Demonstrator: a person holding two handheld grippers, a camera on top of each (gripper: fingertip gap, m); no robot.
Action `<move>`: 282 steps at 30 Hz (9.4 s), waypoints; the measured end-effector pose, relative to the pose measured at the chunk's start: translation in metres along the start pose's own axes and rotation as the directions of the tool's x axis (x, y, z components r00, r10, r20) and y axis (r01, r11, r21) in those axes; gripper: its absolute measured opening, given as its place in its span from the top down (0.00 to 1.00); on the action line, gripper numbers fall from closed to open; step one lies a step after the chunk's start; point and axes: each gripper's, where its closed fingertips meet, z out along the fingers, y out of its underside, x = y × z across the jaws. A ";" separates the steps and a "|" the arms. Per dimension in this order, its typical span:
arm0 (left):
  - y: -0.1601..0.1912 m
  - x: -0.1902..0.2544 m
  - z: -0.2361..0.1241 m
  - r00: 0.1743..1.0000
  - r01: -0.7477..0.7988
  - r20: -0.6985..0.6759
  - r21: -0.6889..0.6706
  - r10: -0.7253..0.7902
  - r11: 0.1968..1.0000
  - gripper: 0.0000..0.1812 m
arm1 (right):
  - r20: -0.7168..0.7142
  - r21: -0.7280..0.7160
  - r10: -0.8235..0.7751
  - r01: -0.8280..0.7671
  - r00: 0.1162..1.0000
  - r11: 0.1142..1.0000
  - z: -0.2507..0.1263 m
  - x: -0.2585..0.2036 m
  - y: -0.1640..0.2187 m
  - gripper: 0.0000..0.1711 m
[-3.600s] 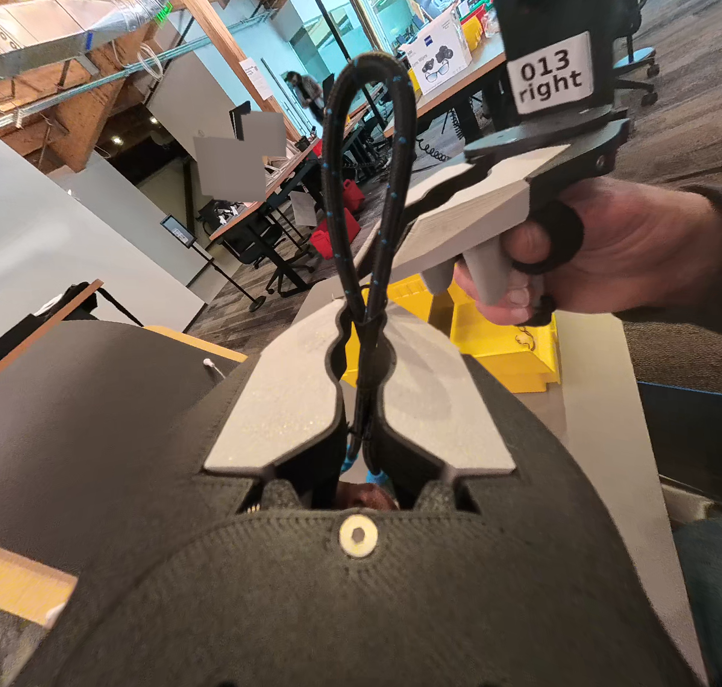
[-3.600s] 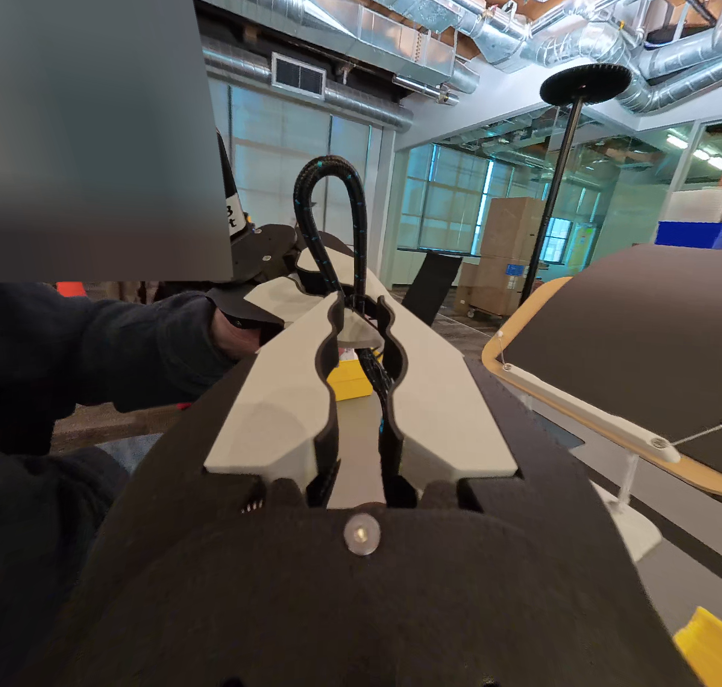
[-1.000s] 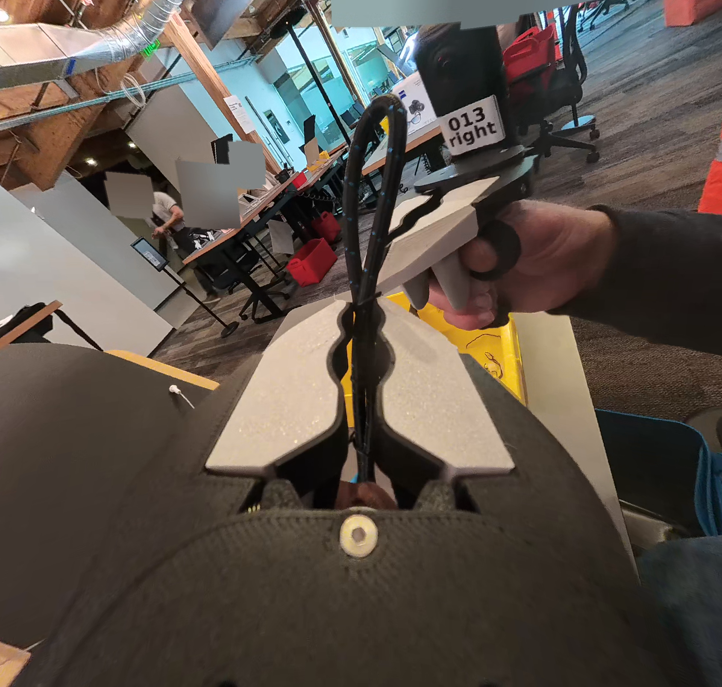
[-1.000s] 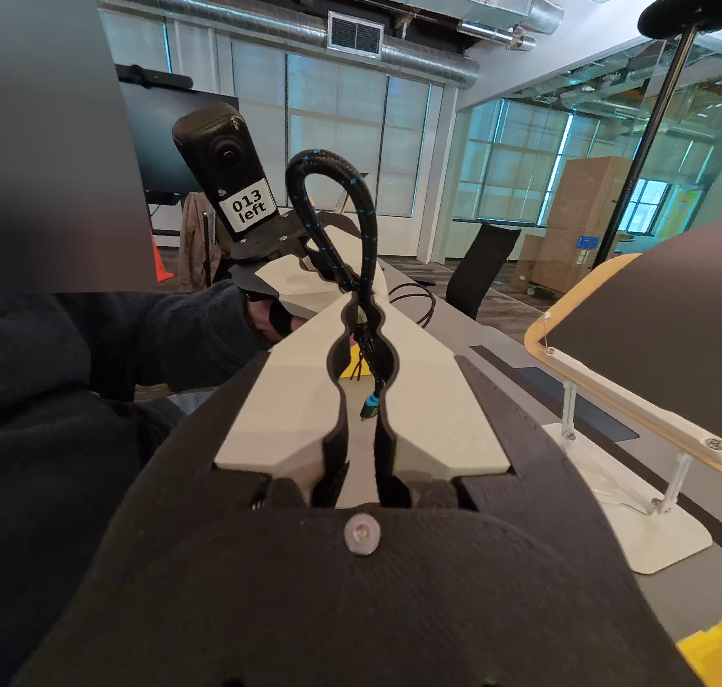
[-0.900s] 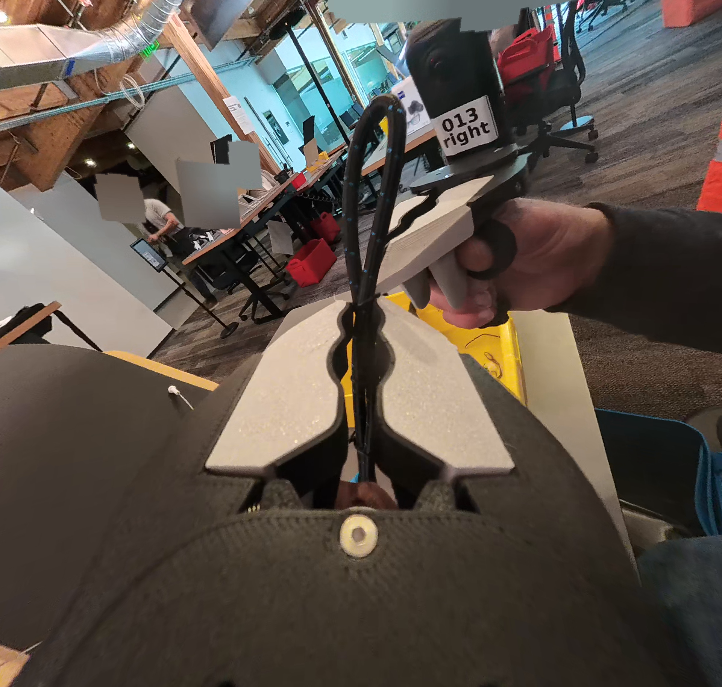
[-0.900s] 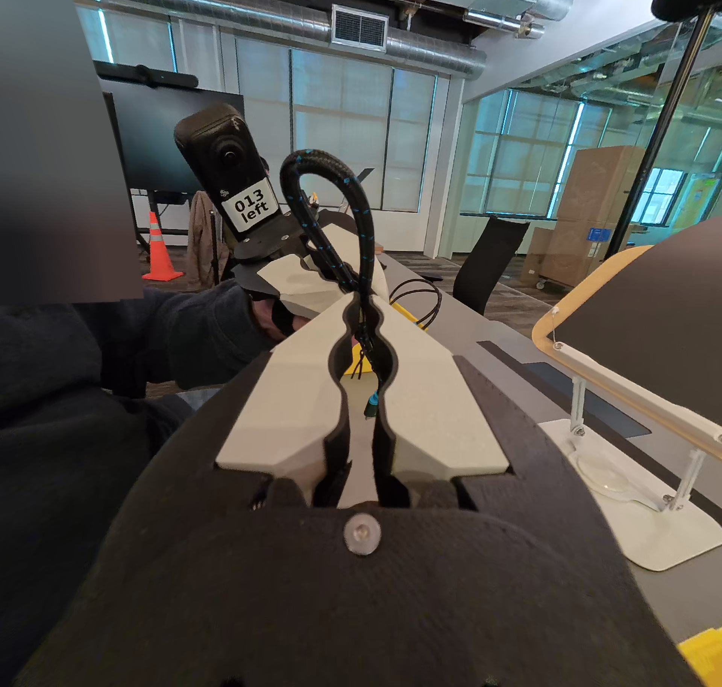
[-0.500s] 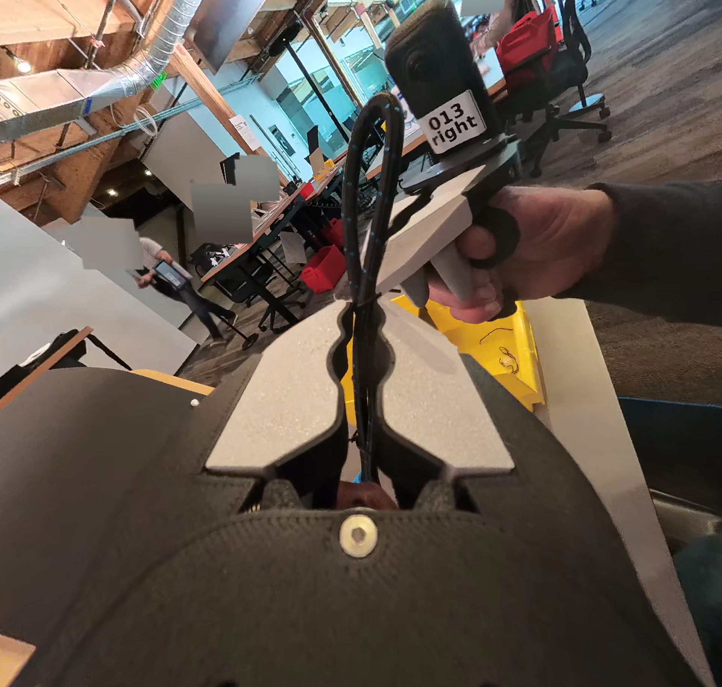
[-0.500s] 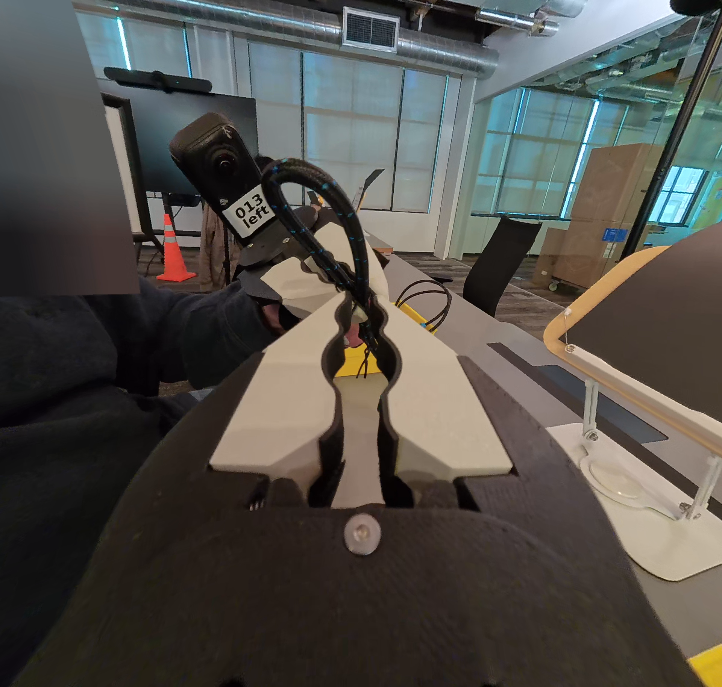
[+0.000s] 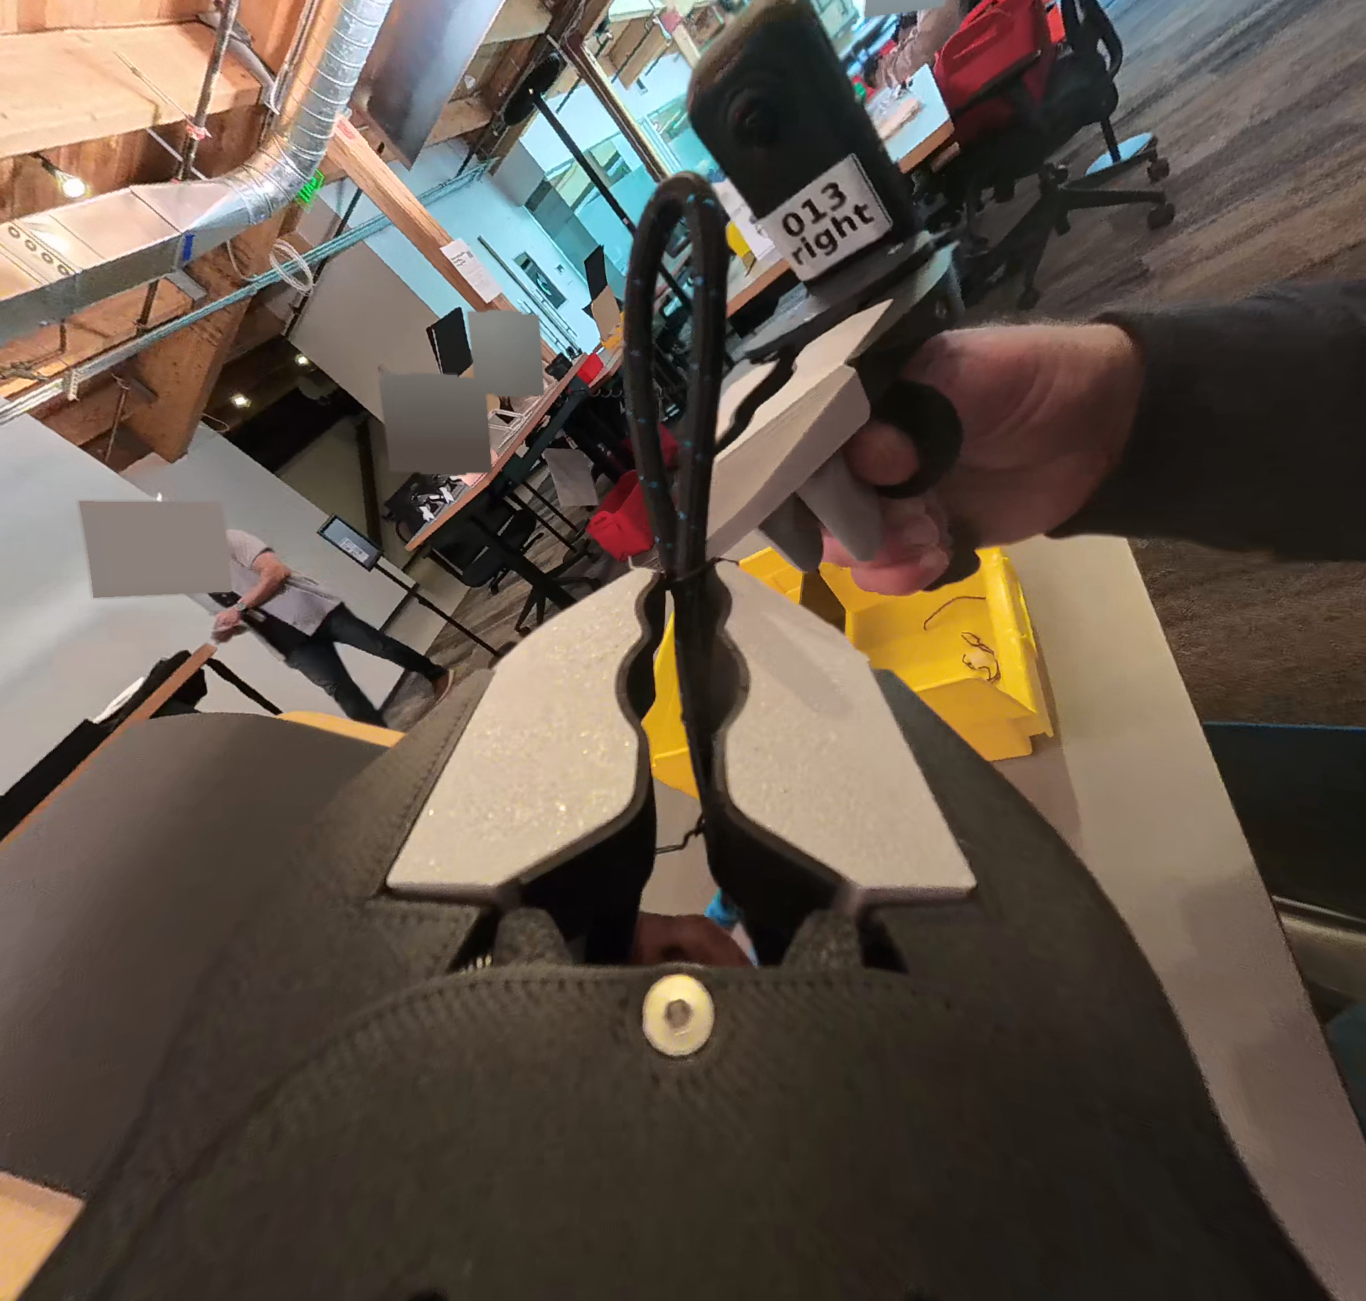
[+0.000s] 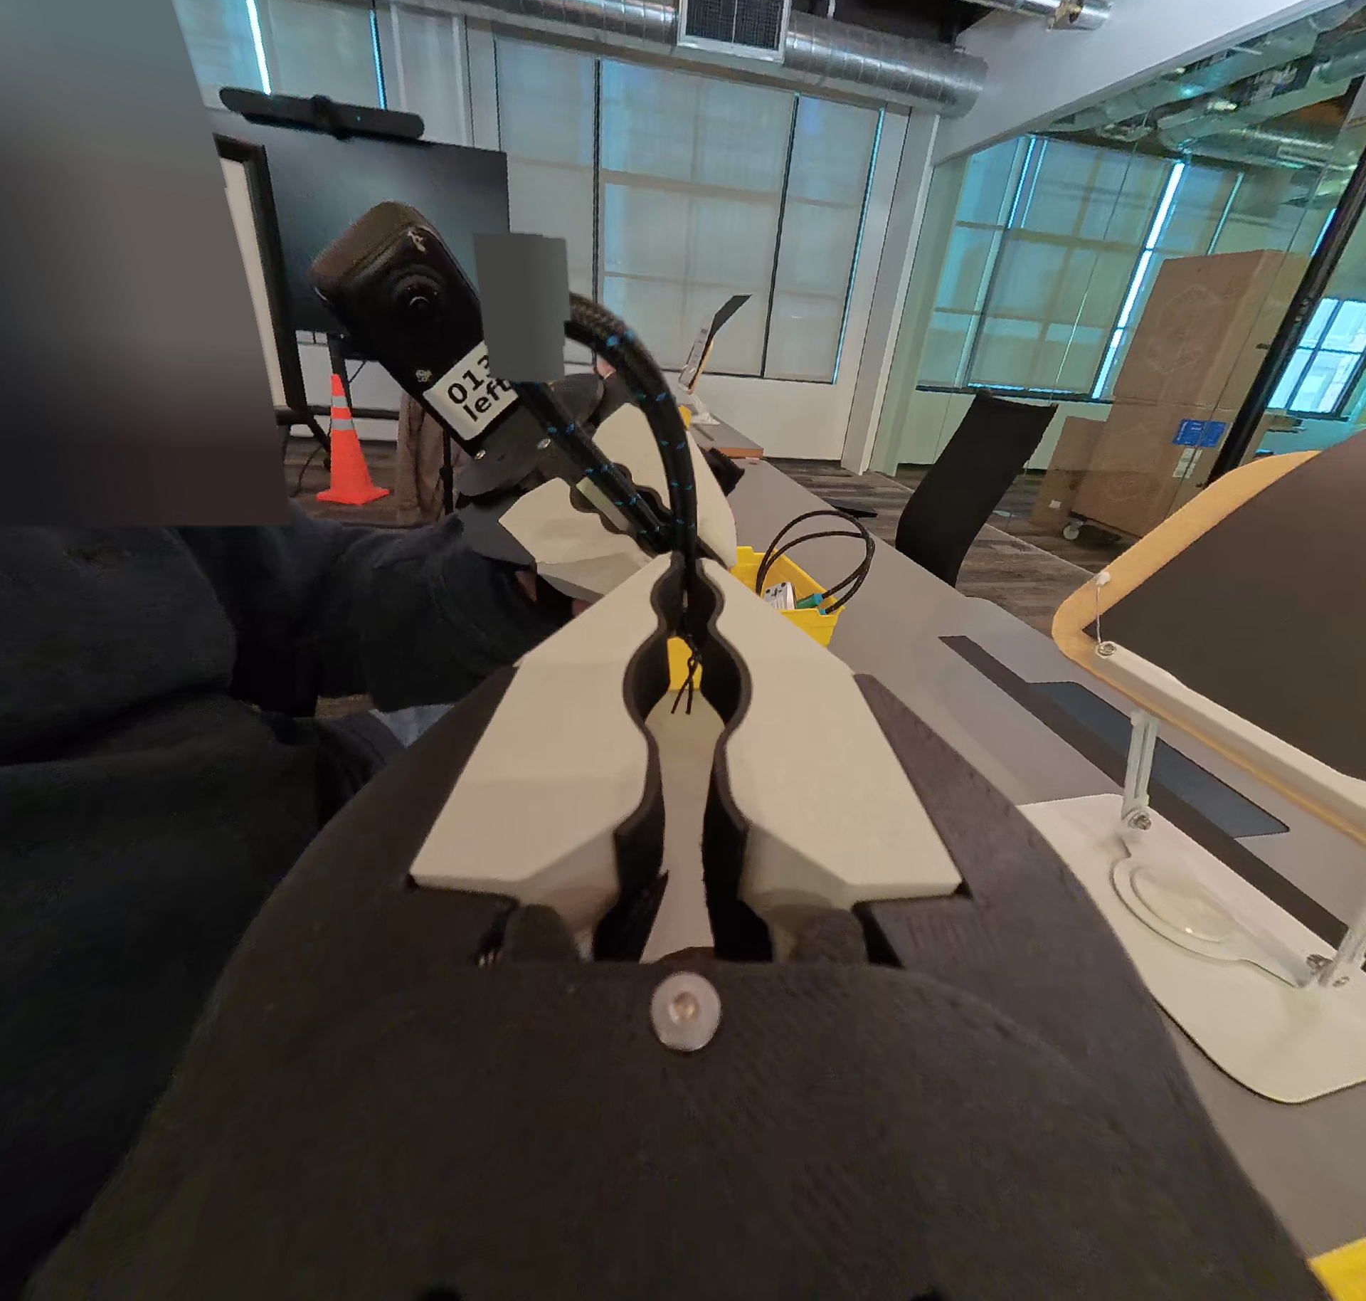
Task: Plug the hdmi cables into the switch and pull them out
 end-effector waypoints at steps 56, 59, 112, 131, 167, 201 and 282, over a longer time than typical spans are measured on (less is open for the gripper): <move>0.086 0.005 -0.007 0.980 0.182 0.143 -0.384 -0.137 0.905 0.94 | -0.202 0.393 0.387 -0.288 0.899 0.873 -0.011 0.042 0.025 1.00; 0.094 0.010 -0.012 0.989 0.138 0.101 -0.452 -0.103 0.881 0.94 | -0.181 0.418 0.463 -0.359 0.868 0.835 -0.013 0.043 0.039 1.00; 0.115 0.052 -0.067 0.733 0.220 -0.471 -0.519 -0.491 0.826 0.94 | 0.081 -0.046 0.108 -0.104 0.991 0.993 0.061 -0.010 0.113 0.98; 0.109 0.038 -0.058 0.849 0.060 -0.412 -0.546 -0.330 0.835 0.94 | 0.060 0.100 0.182 -0.187 0.982 0.977 0.040 -0.005 0.092 1.00; 0.113 0.041 -0.059 0.799 -0.206 -0.561 -0.594 -0.217 0.778 0.94 | -0.047 0.052 0.040 -0.037 0.998 0.998 0.040 -0.005 0.101 0.79; 0.076 0.038 -0.049 0.832 -0.228 -0.551 -0.443 -0.062 0.867 0.94 | -0.070 -0.030 -0.243 0.241 0.968 0.970 0.036 -0.017 0.071 1.00; 0.069 0.039 -0.038 0.818 0.361 -0.425 -0.147 -0.388 0.921 0.95 | 0.044 0.143 0.168 -0.173 0.985 0.975 0.026 -0.006 0.070 1.00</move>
